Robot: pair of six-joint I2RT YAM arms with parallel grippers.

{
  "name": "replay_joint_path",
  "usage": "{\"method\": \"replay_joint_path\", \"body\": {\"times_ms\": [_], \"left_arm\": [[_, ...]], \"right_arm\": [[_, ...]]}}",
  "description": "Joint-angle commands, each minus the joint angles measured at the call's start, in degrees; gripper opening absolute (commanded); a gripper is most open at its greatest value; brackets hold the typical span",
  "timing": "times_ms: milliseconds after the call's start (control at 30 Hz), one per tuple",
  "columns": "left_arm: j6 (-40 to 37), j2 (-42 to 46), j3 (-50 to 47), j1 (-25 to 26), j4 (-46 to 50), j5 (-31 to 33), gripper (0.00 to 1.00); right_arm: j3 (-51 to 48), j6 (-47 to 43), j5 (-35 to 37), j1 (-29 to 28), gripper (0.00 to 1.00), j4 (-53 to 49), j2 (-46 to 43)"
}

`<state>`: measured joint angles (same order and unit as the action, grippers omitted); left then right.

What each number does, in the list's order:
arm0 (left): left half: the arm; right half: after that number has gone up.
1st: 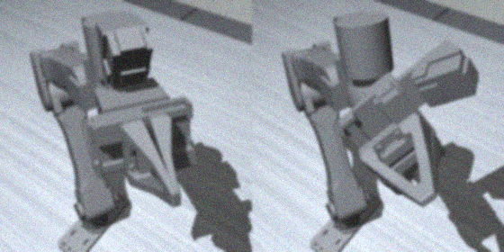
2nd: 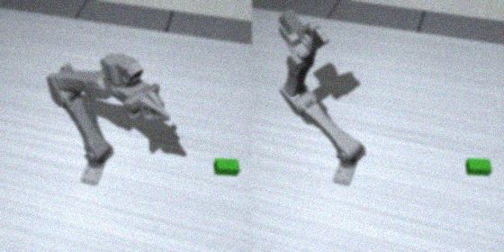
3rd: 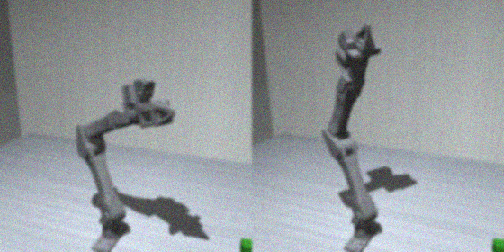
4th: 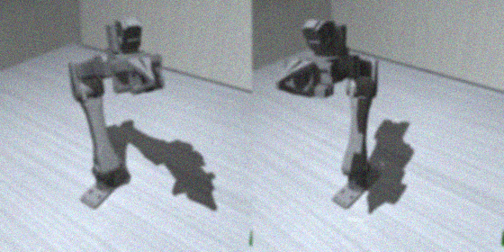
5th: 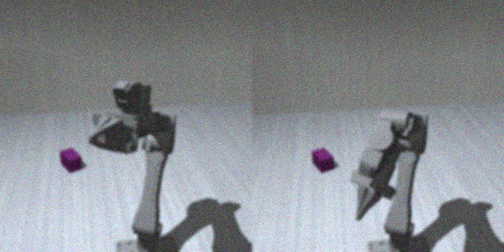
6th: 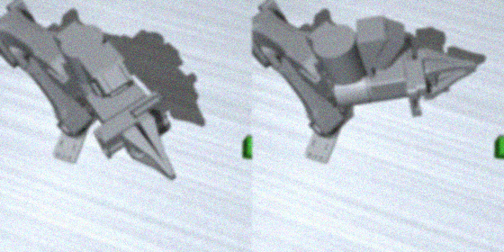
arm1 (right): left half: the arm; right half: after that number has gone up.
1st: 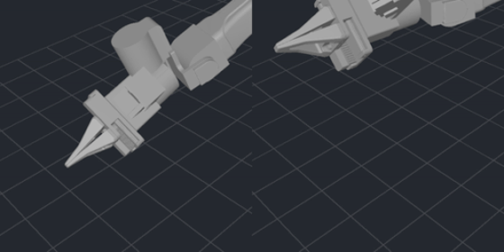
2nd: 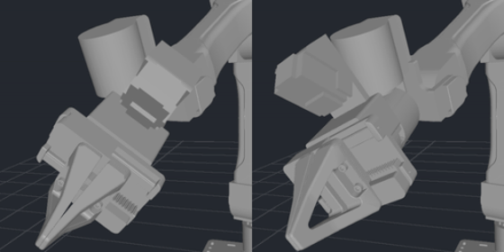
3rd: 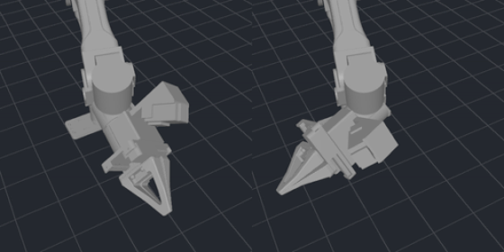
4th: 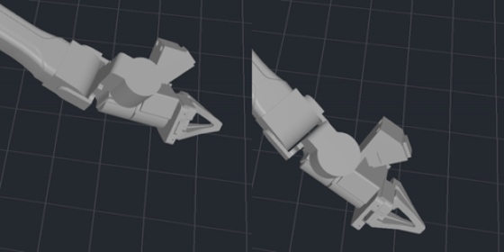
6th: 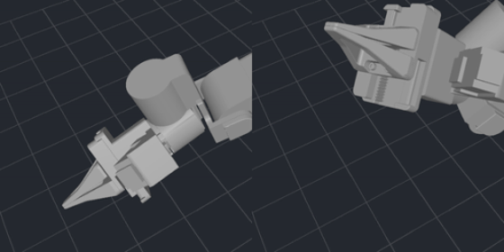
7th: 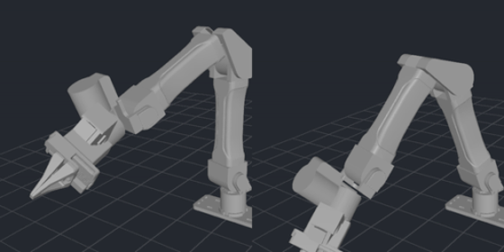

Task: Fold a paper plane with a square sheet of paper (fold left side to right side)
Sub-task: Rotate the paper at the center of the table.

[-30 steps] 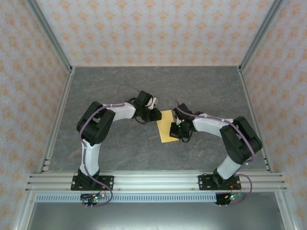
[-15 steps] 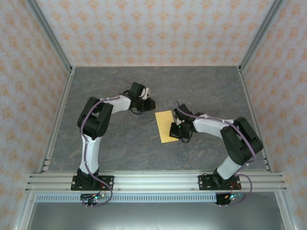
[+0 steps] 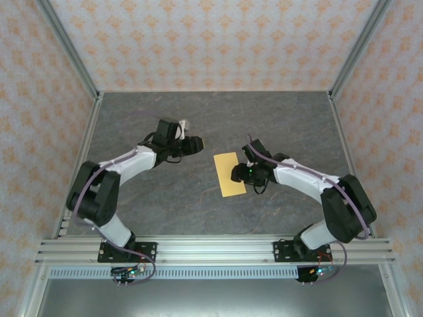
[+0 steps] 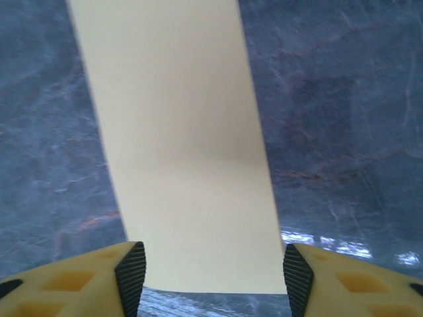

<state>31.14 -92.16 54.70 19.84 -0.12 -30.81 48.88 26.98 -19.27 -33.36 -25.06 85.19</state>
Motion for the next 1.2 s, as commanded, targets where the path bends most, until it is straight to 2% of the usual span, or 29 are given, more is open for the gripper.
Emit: {"method": "replay_joint_path", "body": {"times_ms": [0,267,667,767,867,1167], "left_arm": [[2.63,5.32,-5.49,0.98,-1.92,3.26,0.52],[2.94,13.5,-10.04,1.52,0.69,5.74,0.56],[1.8,14.63,-10.25,1.63,2.17,5.45,0.57],[1.56,14.6,-9.97,2.02,2.67,4.4,0.57],[1.29,14.25,-9.58,3.23,3.25,3.74,0.57],[2.27,11.29,-9.4,8.36,1.31,4.77,0.57]], "right_arm": [[1.0,-0.29,2.93,-1.24,0.66,-3.77,3.22],[2.0,1.47,1.21,-3.95,0.7,-2.85,7.43],[3.02,5.19,-3.82,-8.3,0.7,2.26,6.31],[3.88,3.9,-0.71,-8.25,0.75,-0.04,4.68],[3.5,2.43,-0.44,-6.47,0.78,-0.54,2.97],[-1.83,0.8,-10.56,3.38,0.8,11.55,2.07]]}}
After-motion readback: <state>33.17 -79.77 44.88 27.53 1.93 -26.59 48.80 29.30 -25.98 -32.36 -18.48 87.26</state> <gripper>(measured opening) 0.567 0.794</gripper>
